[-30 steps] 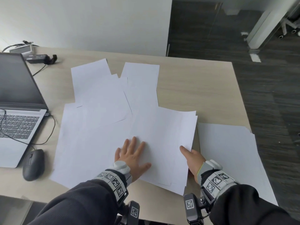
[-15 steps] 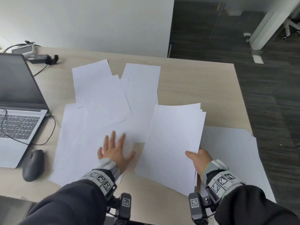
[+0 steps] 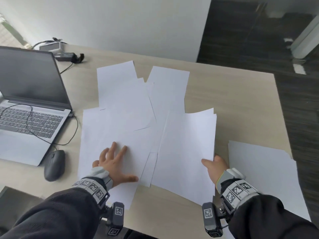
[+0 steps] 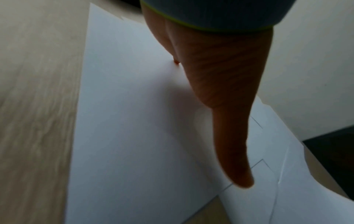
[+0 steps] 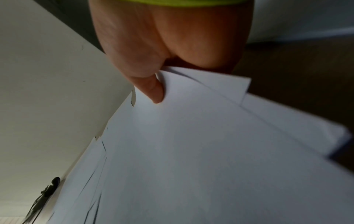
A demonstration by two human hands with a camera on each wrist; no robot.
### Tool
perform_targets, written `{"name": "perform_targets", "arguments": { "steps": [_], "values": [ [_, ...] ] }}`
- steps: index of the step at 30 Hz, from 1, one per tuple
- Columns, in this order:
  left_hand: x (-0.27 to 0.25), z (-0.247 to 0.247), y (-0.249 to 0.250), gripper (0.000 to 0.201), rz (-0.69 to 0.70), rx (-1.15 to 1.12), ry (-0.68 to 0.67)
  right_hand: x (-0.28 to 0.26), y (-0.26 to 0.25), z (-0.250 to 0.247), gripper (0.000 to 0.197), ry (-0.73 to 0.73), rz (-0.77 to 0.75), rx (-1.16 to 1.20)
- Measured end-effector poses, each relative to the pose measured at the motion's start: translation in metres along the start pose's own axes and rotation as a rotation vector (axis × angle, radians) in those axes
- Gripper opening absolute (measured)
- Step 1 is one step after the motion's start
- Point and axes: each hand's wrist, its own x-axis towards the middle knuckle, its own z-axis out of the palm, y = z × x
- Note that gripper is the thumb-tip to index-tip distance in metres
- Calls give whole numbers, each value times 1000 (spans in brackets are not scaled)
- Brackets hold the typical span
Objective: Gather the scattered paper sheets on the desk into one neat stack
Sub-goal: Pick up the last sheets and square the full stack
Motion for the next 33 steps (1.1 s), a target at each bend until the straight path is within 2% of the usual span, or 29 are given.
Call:
{"name": "perform_targets", "arguments": {
  "steps": [3, 10, 15, 20, 21, 24, 29, 33],
  "values": [
    [-6, -2, 1, 157, 28, 81, -54, 1, -6, 2, 7, 18, 2, -33],
    [-5, -5, -2, 143, 48, 36, -19, 7, -9, 2, 10, 24, 21, -1],
    [3, -12, -11, 113, 33, -68, 74, 4, -12, 1, 10, 17, 49, 31],
    [8, -23, 4, 65, 73, -264, 174, 0, -13, -3, 12, -23, 44, 49],
    [6, -24, 12, 64, 62, -328, 184, -1, -13, -2, 13, -35, 48, 34],
    [10, -27, 60, 81, 133, -413, 177, -2, -3, -10, 11, -17, 54, 37],
    [6, -17, 115, 94, 276, -380, 48, -15, -12, 1, 20, -83, 27, 98],
    [-3, -9, 149, 88, 415, -103, -19, -21, -16, -2, 59, -43, 85, 118]
  ]
}}
